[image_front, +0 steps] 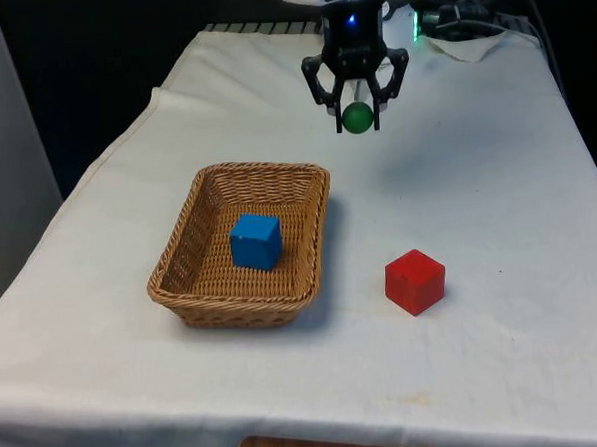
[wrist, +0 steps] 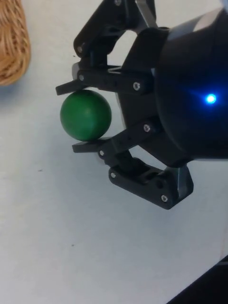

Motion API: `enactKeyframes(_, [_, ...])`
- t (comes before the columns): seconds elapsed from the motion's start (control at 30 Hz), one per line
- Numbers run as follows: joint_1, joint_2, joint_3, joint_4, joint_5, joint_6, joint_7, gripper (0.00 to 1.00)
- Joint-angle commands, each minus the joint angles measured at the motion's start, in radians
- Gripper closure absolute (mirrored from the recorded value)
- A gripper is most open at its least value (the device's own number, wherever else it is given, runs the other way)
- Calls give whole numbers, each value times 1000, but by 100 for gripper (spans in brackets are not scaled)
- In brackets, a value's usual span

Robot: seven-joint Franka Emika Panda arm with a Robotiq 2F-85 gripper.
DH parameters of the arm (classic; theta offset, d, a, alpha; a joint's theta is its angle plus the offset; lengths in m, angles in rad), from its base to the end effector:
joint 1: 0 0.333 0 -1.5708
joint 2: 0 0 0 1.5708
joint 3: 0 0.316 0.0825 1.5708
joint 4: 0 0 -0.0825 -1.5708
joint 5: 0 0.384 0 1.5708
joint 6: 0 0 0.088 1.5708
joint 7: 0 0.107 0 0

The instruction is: Place all non-red objects into the basket.

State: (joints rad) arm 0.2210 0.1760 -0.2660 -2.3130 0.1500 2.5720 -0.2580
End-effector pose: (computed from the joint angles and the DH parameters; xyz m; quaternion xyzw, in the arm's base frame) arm 0.5314 -0.0268 0.2786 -0.9976 -0.0481 -0.0483 0.0132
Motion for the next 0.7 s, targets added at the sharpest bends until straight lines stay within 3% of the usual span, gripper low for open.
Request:
enactKeyframes(0.0, [-9, 14, 5, 16, 30, -10, -25, 100])
enactKeyframes(0.2, [-17, 71, -8, 71, 82, -12, -74, 100])
enactKeyframes(0.23, [-8, 68, -17, 64, 63, -3, -59, 100])
enactKeyframes(0.27, [-18, 78, -10, 78, 88, -13, -81, 100])
enactKeyframes(0.43, [-23, 110, -18, 109, 122, -15, -112, 100])
enactKeyframes(0.47, [-13, 115, -30, 109, 111, -5, -103, 100])
enactKeyframes(0.5, [-24, 124, -22, 123, 135, -17, -123, 100])
enactKeyframes(0.67, [-26, 161, -39, 160, 163, -24, -150, 100])
